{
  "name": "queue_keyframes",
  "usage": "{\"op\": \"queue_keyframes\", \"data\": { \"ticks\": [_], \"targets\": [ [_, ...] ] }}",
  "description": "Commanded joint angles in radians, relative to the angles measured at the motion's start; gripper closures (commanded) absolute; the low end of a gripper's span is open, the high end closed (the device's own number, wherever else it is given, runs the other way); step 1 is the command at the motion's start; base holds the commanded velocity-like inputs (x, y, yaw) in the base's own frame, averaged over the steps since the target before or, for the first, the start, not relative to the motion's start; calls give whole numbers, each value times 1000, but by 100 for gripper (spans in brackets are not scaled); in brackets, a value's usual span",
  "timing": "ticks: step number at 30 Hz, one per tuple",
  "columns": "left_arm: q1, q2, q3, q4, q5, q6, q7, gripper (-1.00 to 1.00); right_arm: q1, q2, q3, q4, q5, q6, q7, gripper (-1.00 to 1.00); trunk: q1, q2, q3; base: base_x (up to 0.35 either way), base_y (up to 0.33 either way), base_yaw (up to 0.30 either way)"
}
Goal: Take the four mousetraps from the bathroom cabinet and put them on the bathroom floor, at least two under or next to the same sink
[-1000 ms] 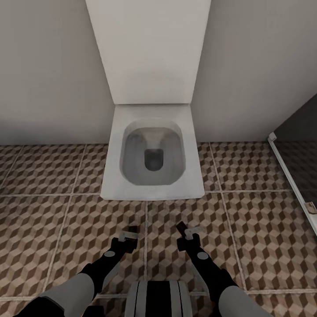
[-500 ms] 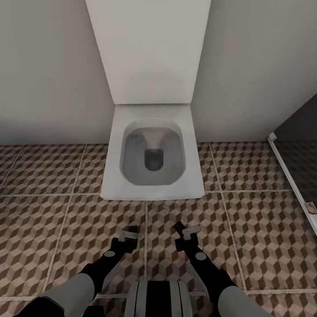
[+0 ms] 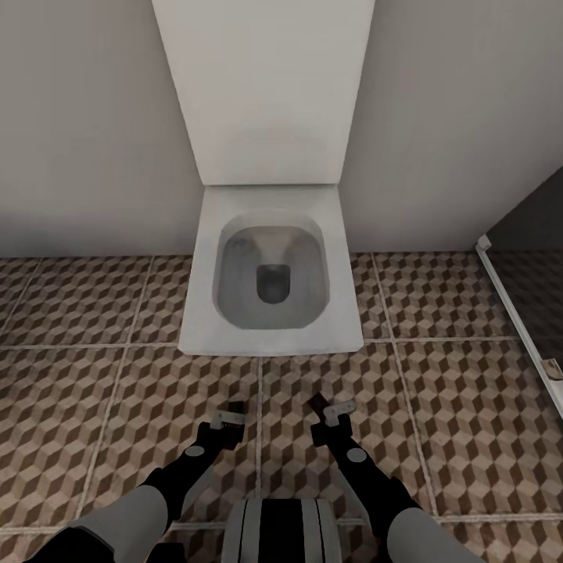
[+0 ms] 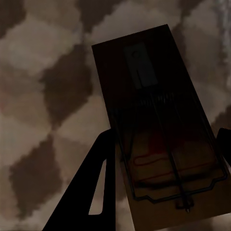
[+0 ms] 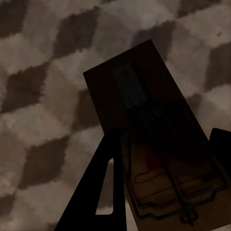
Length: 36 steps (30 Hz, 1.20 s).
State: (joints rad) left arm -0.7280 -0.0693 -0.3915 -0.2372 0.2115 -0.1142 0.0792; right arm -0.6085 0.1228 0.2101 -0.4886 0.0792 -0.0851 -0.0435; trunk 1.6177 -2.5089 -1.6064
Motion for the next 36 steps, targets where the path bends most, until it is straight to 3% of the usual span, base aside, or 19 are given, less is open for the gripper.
{"op": "queue_keyframes", "data": {
  "ticks": [1,14,25,36],
  "targets": [
    [-1,0,-9,1,7,-4,7,100,0,0,2,1,8,-2,-4,100,0,0,0,0,0,0],
    [-1,7,-10,5,-1,-9,7,100,0,1,3,1,8,-2,-4,100,0,0,0,0,0,0],
    [-1,9,-10,4,-1,-71,7,100,0,1,2,13,7,-8,-6,100,0,0,0,0,0,0],
    [-1,5,-13,4,-1,-74,7,100,0,0,-2,77,10,-12,-74,100,0,0,0,0,0,0]
  ]
}}
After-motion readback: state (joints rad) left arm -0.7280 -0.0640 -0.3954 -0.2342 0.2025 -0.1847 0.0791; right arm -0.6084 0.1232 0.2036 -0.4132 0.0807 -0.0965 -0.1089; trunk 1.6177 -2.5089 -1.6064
